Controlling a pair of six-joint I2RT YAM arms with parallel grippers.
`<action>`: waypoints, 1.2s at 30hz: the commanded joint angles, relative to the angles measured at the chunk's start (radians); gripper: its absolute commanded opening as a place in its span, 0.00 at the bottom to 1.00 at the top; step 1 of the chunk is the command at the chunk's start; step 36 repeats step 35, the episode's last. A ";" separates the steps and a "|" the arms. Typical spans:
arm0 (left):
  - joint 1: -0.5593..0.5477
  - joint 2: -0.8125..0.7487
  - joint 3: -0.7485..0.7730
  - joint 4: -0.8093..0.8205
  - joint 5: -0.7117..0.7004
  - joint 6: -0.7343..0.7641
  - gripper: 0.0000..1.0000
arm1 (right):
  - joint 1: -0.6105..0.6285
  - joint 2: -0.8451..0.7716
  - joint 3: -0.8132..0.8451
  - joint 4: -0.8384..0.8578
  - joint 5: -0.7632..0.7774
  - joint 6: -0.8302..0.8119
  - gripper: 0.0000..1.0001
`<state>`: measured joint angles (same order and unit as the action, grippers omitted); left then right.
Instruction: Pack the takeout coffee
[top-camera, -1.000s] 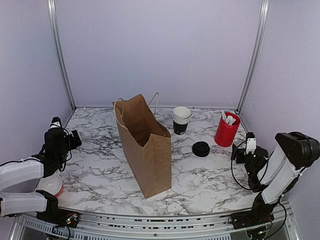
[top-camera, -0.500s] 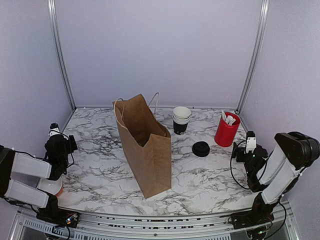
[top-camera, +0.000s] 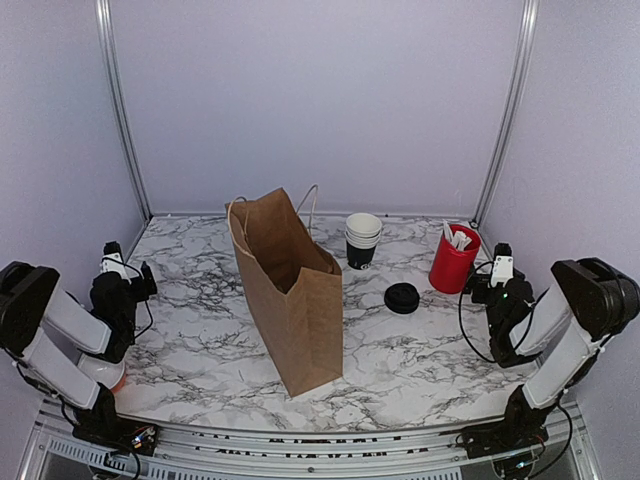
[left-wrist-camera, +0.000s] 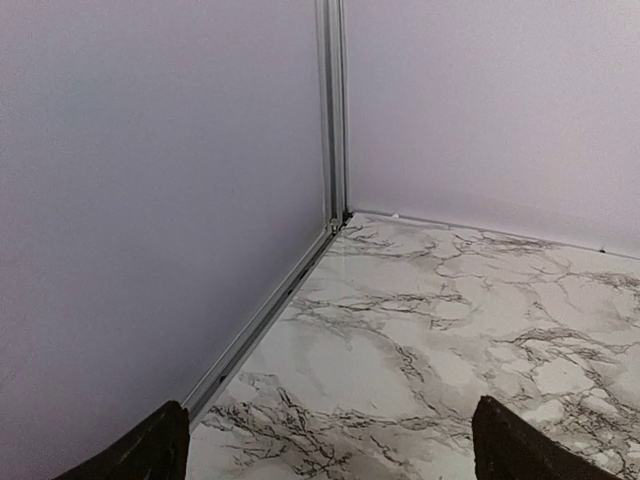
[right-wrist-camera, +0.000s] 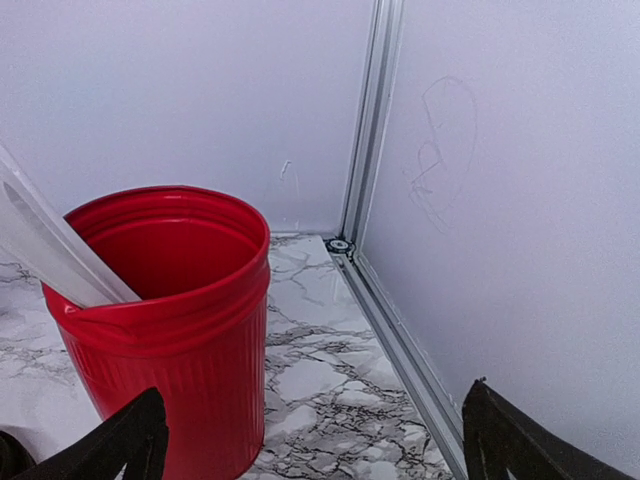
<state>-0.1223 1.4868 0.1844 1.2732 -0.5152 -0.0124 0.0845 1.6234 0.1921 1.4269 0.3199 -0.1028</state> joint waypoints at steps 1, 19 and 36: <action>0.049 0.056 0.023 0.069 0.173 0.008 0.99 | -0.006 -0.010 0.010 0.013 -0.021 0.002 1.00; 0.056 0.043 0.043 0.008 0.169 -0.012 0.99 | -0.011 -0.011 0.012 0.003 -0.029 0.005 1.00; 0.057 0.042 0.044 0.008 0.169 -0.013 0.99 | -0.012 -0.011 0.018 -0.004 -0.036 0.005 1.00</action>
